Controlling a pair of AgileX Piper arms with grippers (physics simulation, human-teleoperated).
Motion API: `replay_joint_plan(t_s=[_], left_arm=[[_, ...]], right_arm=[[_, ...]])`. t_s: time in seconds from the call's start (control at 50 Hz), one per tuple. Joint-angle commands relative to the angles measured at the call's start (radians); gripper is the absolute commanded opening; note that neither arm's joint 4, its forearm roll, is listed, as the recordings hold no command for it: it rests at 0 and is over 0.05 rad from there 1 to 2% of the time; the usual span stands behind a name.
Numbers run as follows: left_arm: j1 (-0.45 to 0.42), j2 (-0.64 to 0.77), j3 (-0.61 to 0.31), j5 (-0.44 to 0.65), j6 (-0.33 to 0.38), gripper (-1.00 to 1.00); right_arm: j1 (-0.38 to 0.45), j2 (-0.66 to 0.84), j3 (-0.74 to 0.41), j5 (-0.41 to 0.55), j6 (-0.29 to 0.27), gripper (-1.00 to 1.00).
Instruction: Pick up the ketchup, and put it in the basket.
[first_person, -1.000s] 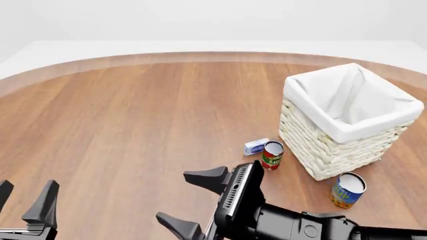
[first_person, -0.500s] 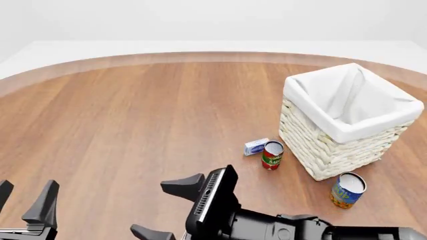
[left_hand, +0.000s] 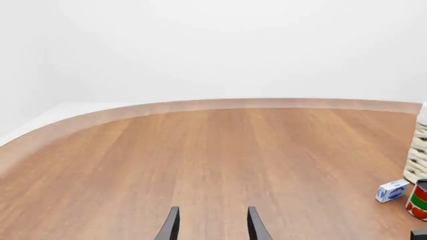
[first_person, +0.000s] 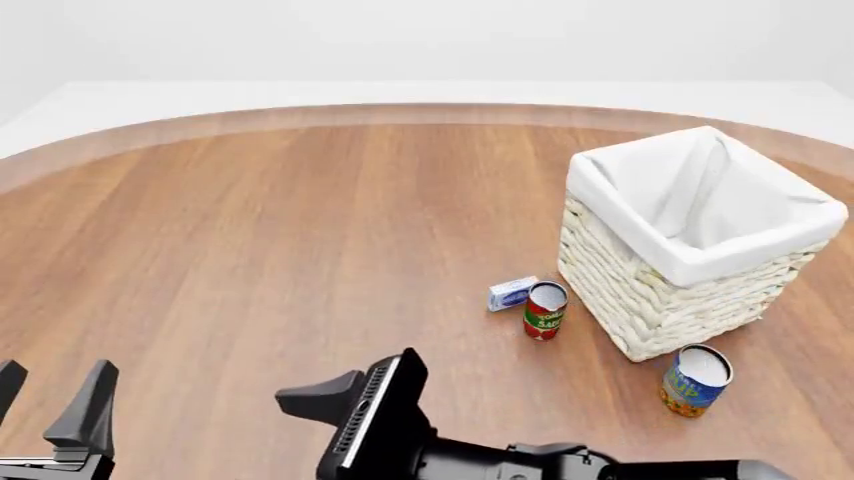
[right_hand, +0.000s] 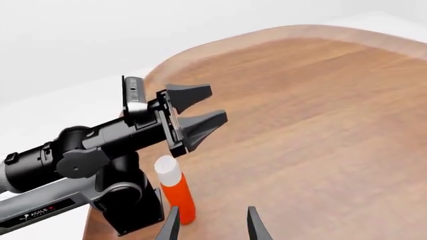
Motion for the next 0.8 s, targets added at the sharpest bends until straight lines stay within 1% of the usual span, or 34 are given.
replay_joint_plan(t_s=[0.02,0.08,0.1,0.12,0.14,0.18,0.22,0.28,0.5,0.64,0.66,0.8], left_arm=[[0.000,0.000,0.000,0.000,0.000,1.00],[0.000,0.000,0.000,0.000,0.000,1.00],[0.000,0.000,0.000,0.000,0.000,1.00],[0.000,0.000,0.000,0.000,0.000,1.00],[0.000,0.000,0.000,0.000,0.000,1.00],[0.000,0.000,0.000,0.000,0.000,1.00],[0.000,0.000,0.000,0.000,0.000,1.00],[0.000,0.000,0.000,0.000,0.000,1.00],[0.000,0.000,0.000,0.000,0.000,1.00],[0.000,0.000,0.000,0.000,0.000,1.00],[0.000,0.000,0.000,0.000,0.000,1.00],[0.000,0.000,0.000,0.000,0.000,1.00]], right_arm=[[0.029,0.035,-0.032,0.003,0.023,1.00],[0.033,0.030,-0.029,-0.007,0.032,1.00],[0.044,0.021,-0.021,-0.027,0.063,1.00],[0.046,0.023,-0.022,-0.028,0.064,1.00],[0.054,0.021,-0.015,-0.039,0.082,1.00],[0.058,0.038,-0.029,-0.025,0.073,1.00],[0.061,0.046,-0.049,0.001,0.076,1.00],[0.063,0.051,-0.059,0.008,0.081,1.00],[0.089,0.114,-0.078,-0.044,0.128,1.00],[0.093,0.152,-0.098,-0.044,0.153,1.00],[0.087,0.158,-0.103,-0.048,0.167,1.00],[0.097,0.173,-0.133,-0.043,0.173,1.00]])
